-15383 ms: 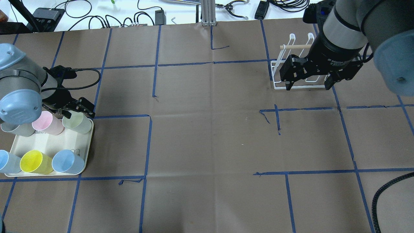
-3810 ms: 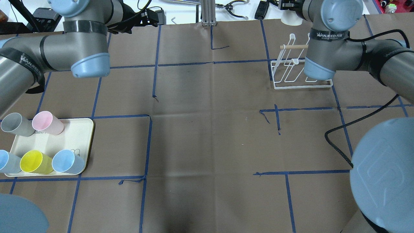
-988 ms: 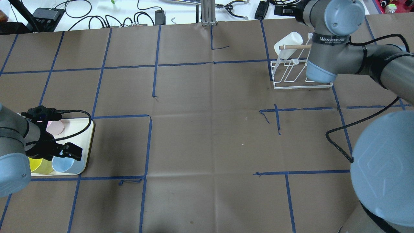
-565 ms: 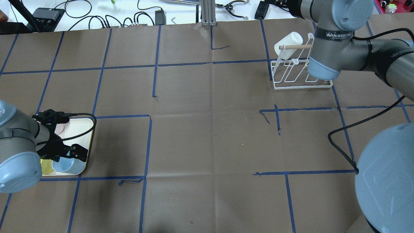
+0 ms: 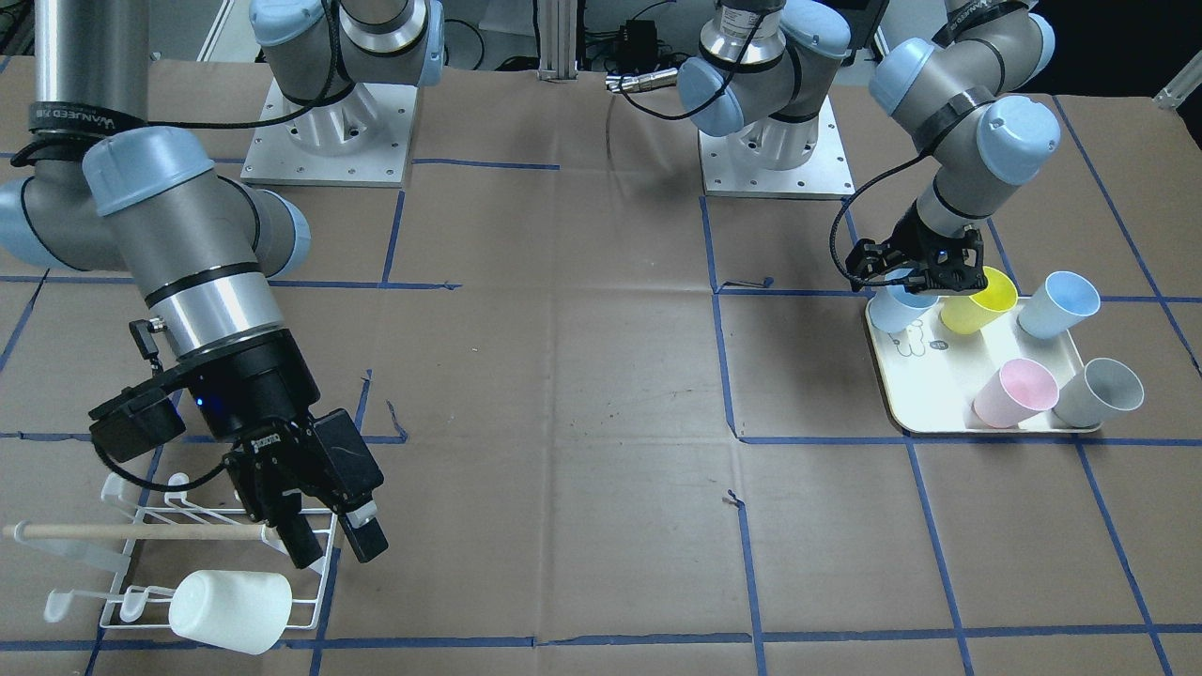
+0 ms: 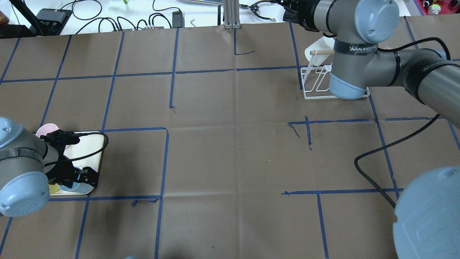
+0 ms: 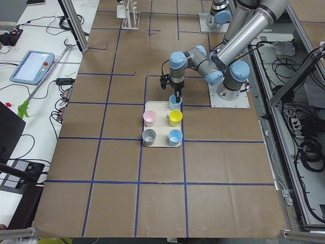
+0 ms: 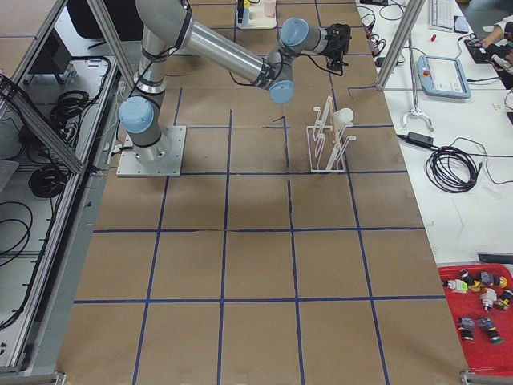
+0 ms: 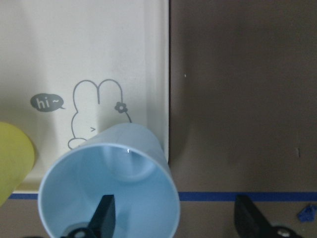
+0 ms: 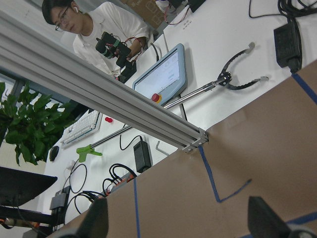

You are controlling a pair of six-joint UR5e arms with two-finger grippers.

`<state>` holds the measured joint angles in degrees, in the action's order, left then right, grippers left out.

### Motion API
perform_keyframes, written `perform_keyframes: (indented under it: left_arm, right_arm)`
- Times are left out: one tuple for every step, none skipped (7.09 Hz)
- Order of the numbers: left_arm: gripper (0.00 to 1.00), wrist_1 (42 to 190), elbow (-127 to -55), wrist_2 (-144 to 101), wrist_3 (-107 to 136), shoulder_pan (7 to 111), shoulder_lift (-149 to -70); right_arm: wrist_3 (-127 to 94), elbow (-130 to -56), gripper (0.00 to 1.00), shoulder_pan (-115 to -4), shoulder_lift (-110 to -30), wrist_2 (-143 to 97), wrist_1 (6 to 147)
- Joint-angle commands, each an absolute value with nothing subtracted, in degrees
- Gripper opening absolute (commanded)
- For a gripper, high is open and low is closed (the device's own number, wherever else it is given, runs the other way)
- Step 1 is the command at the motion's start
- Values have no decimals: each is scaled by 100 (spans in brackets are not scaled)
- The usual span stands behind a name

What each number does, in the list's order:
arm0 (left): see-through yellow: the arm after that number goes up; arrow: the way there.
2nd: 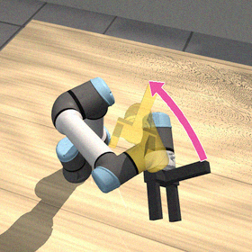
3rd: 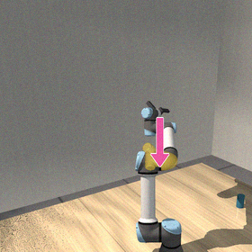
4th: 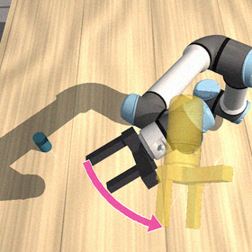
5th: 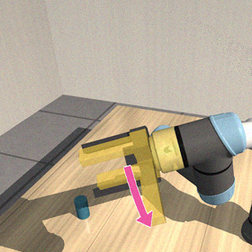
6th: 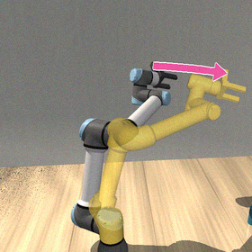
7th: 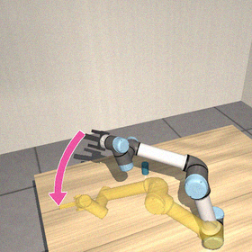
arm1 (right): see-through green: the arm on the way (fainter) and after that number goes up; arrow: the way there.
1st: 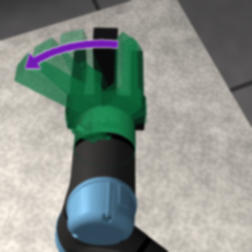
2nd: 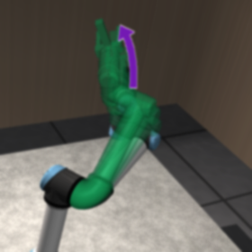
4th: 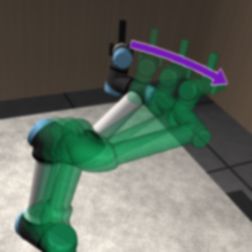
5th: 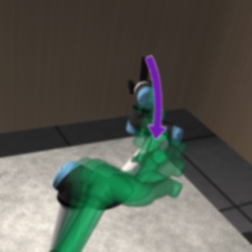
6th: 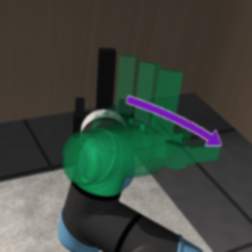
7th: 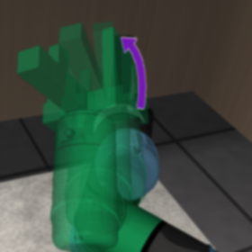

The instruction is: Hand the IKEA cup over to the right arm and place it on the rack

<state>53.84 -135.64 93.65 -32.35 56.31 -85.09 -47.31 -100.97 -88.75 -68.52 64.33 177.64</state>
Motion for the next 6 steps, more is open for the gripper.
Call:
perform_keyframes:
  left_arm:
    - [2,5379,-13492,9439,-3217,5599,-8525]
    - [0,5379,-13404,9439,-3208,5599,-8534]
    - [0,5388,-13177,9431,-3199,5599,-8586]
    - [0,5449,-12862,9439,-3191,5599,-8613]
    - [0,5475,-12589,9396,-3182,5607,-8631]
    - [0,5650,-12247,9326,-3112,5668,-8640]
  right_arm:
    - [-6603,-10781,100,-8912,-7206,6416,18756]
    - [-7236,-11080,100,-9025,-7251,6416,19591]
    - [-8156,-11501,100,-9218,-7286,6425,20461]
    - [-8983,-11827,100,-9246,-7251,6434,21061]
    - [-9235,-11961,100,-9246,-7277,6434,21172]
    - [-9237,-11979,100,-9263,-7286,6442,21173]
